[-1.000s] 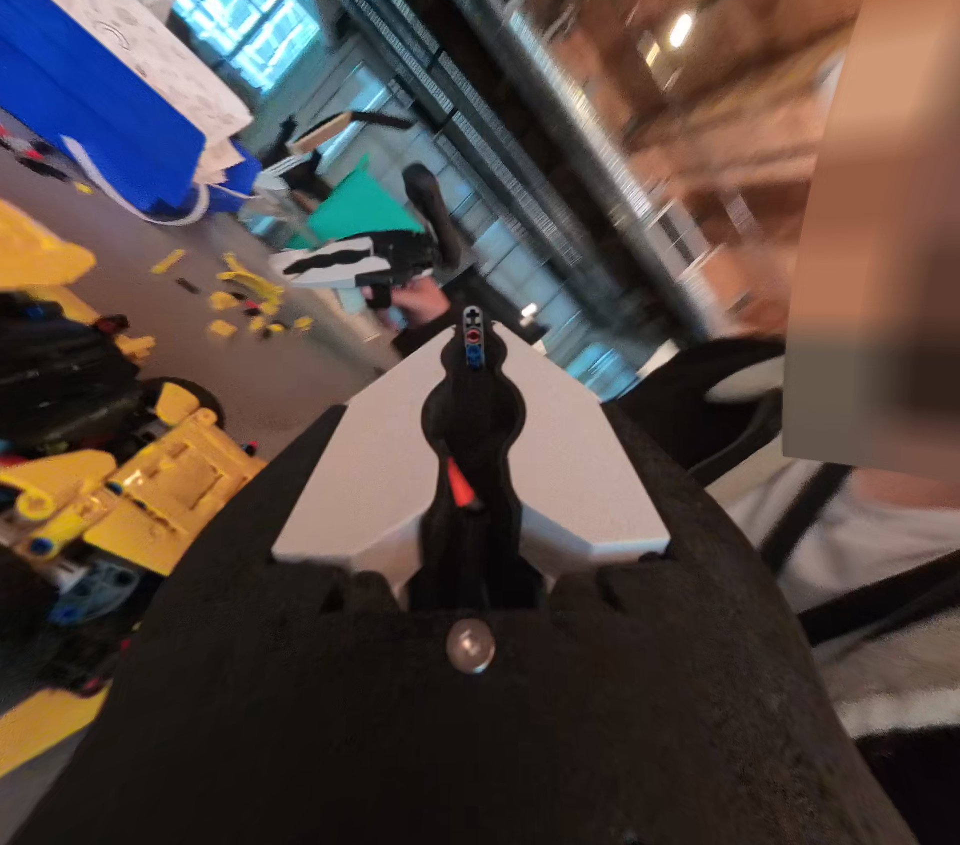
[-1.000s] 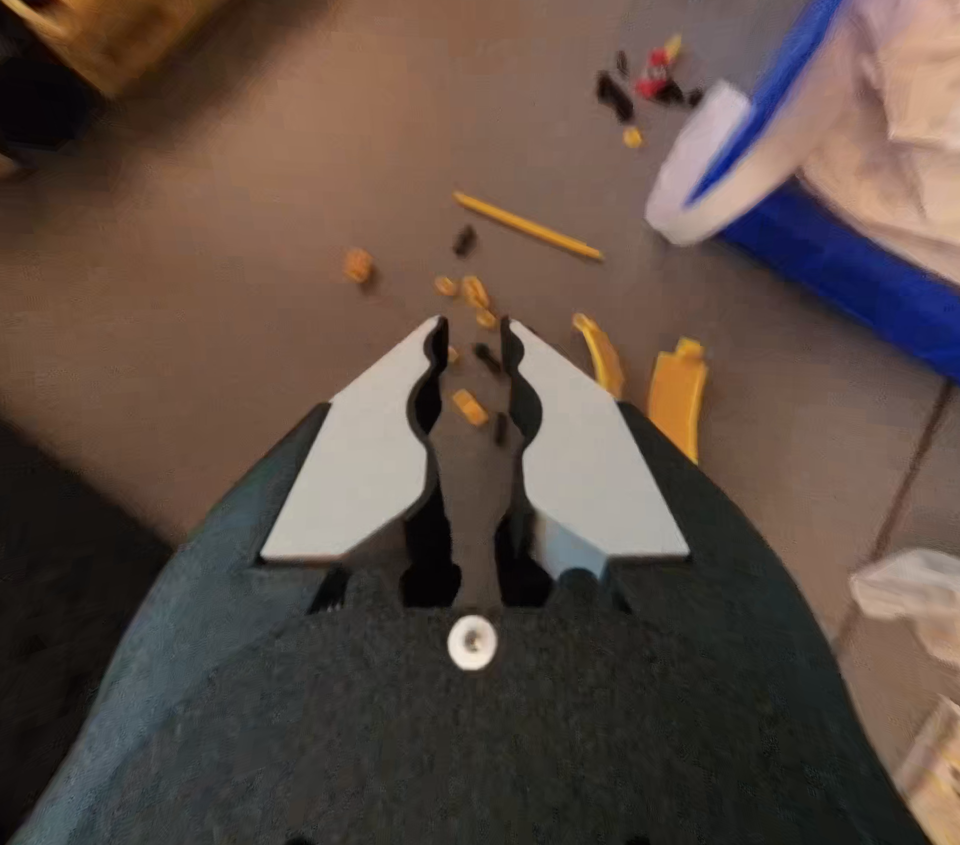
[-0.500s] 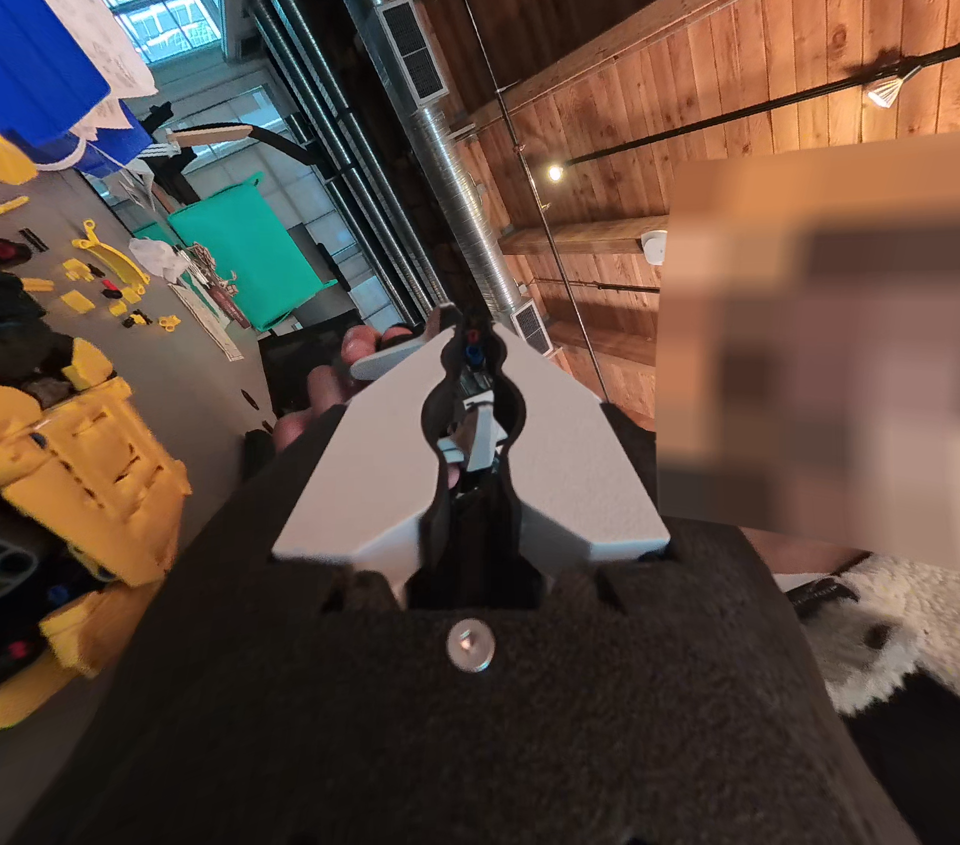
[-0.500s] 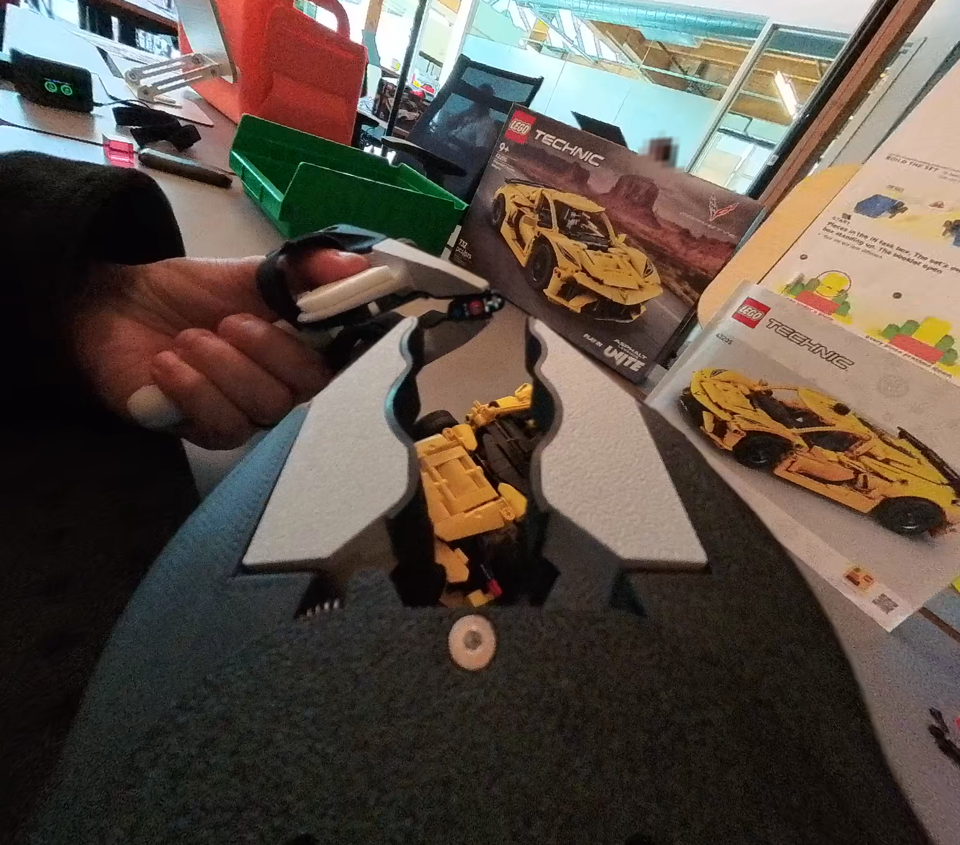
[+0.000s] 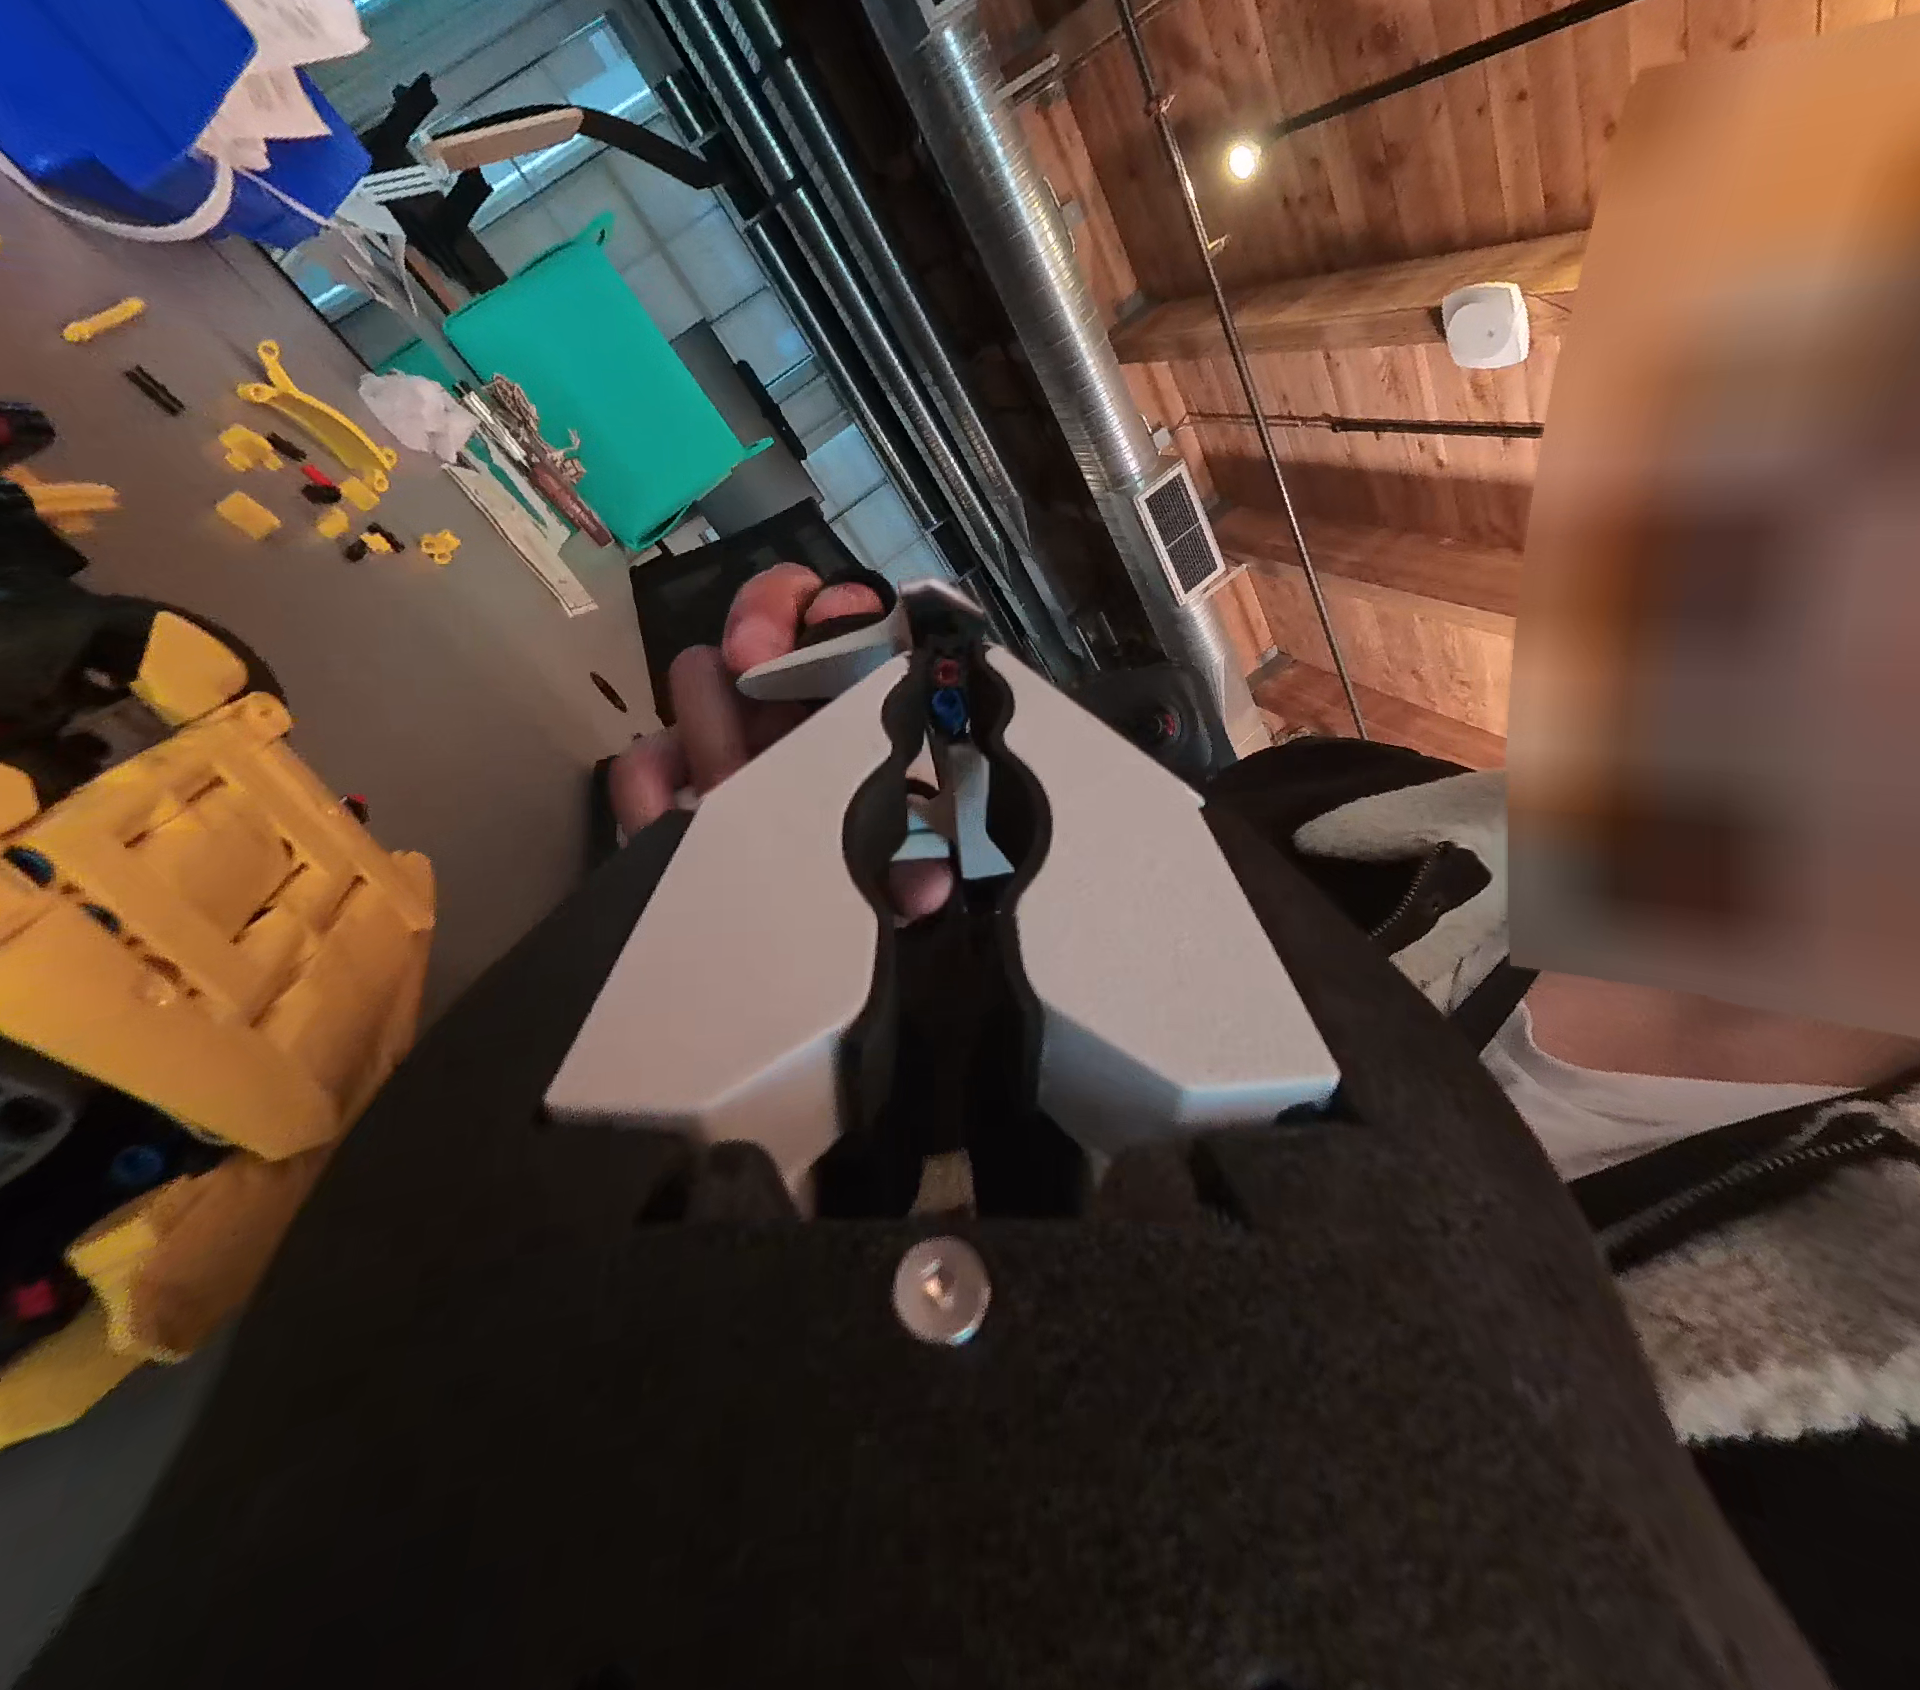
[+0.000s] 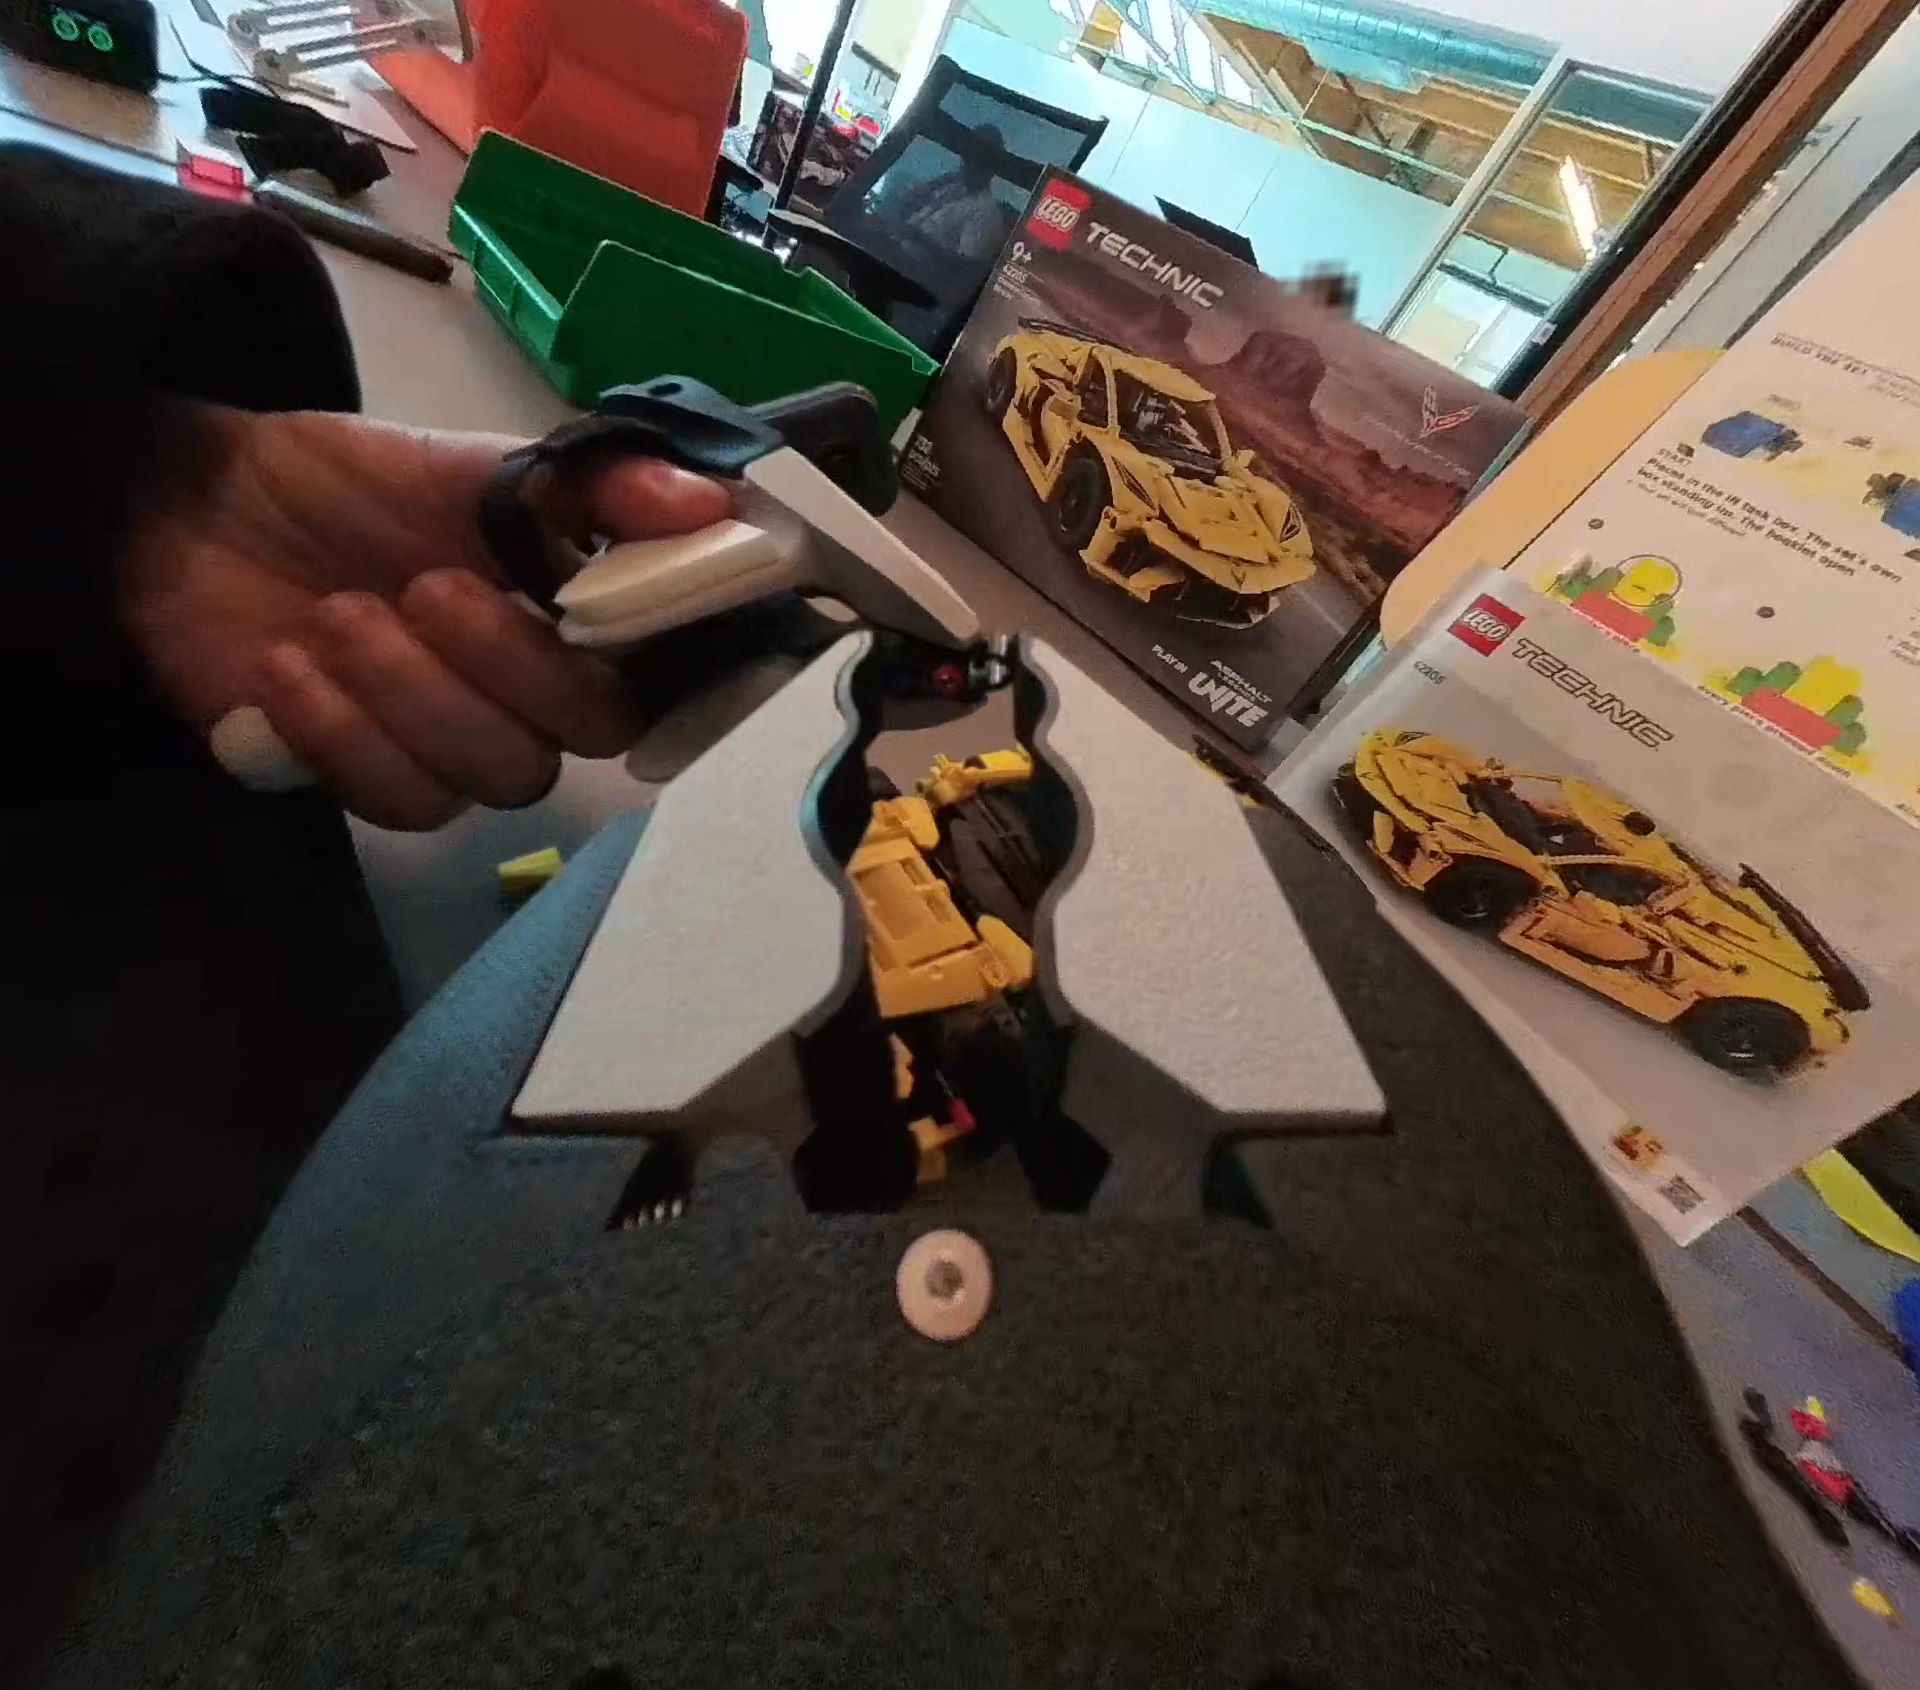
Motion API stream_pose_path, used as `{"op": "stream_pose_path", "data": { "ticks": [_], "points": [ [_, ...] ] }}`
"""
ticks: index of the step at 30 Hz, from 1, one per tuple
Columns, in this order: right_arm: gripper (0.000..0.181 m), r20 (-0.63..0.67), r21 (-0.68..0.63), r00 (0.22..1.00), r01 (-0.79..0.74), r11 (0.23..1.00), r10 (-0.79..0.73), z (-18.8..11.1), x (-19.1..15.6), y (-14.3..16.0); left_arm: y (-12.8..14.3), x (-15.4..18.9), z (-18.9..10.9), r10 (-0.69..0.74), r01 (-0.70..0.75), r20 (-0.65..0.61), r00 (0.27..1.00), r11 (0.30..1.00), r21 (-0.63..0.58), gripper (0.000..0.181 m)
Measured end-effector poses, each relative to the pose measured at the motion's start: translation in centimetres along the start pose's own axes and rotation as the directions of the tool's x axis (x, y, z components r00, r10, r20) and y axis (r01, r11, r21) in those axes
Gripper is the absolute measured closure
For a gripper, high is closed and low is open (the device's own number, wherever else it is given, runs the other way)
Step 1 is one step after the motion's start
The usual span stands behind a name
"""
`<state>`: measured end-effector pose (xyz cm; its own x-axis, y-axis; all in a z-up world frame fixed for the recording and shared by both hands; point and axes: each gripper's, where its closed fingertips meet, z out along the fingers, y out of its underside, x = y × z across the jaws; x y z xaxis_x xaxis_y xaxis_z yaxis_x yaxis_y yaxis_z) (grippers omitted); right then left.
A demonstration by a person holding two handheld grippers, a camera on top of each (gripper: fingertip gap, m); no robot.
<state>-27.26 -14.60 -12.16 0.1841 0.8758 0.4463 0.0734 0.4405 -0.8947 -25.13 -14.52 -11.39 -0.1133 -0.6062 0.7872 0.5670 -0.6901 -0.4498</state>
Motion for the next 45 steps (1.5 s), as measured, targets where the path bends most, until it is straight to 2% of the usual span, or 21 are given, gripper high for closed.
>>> {"op": "stream_pose_path", "data": {
  "ticks": [3,9,13,18,24,29,35,37,40,43,45],
  "points": [
    [0.158,0.03,0.008,0.999,-0.014,1.0,0.014,-0.5,-0.1,-0.2,0.3,0.2,0.2,-0.022,0.021,-0.025,0.999,0.999,-0.026,0.174],
    [0.159,0.102,0.073,0.976,-0.2,0.977,0.192,-1.5,1.0,-0.6,-0.3,0.5,-0.1,-0.025,0.025,-0.047,0.999,1.0,0.005,0.168],
    [0.159,0.101,0.065,0.979,-0.183,0.981,0.176,-1.4,0.8,-0.4,0.6,0.3,0.4,0.019,-0.02,-0.017,1.0,0.999,-0.049,0.168],
    [0.159,0.11,0.048,0.977,-0.191,0.98,0.185,-1.3,0.6,0.0,0.7,0.0,0.2,0.061,-0.06,0.018,0.998,0.997,-0.055,0.174],
    [0.158,0.115,-0.008,0.972,-0.207,0.978,0.207,-1.2,0.5,0.5,0.6,-0.2,0.1,0.254,-0.244,0.123,0.959,0.965,-0.095,0.177],
    [0.159,0.142,-0.062,0.965,-0.214,0.975,0.221,-1.2,0.4,1.2,0.2,-0.7,-0.4,0.293,-0.278,0.175,0.94,0.955,-0.108,0.179],
    [0.159,0.189,-0.045,0.94,-0.281,0.959,0.285,-1.3,0.3,1.1,0.3,-0.6,-0.4,0.317,-0.299,0.178,0.932,0.947,-0.117,0.179],
    [0.159,0.151,-0.046,0.959,-0.237,0.97,0.242,-1.0,0.6,1.5,0.1,-0.8,-0.4,0.289,-0.276,0.182,0.94,0.957,-0.095,0.178],
    [0.143,0.007,-0.091,0.994,-0.106,0.99,0.107,-0.4,0.6,2.3,0.0,-0.8,-0.3,0.238,-0.231,0.164,0.957,0.971,-0.061,0.178],
    [0.144,-0.051,-0.126,0.998,-0.041,0.991,0.035,-0.3,0.8,2.3,0.2,-1.0,-0.1,0.234,-0.225,0.171,0.957,0.972,-0.072,0.178],
    [0.153,-0.064,-0.178,0.997,-0.051,0.983,0.04,-0.3,1.0,3.1,0.3,-1.1,-0.1,0.23,-0.22,0.174,0.958,0.973,-0.075,0.178]
  ]
}}
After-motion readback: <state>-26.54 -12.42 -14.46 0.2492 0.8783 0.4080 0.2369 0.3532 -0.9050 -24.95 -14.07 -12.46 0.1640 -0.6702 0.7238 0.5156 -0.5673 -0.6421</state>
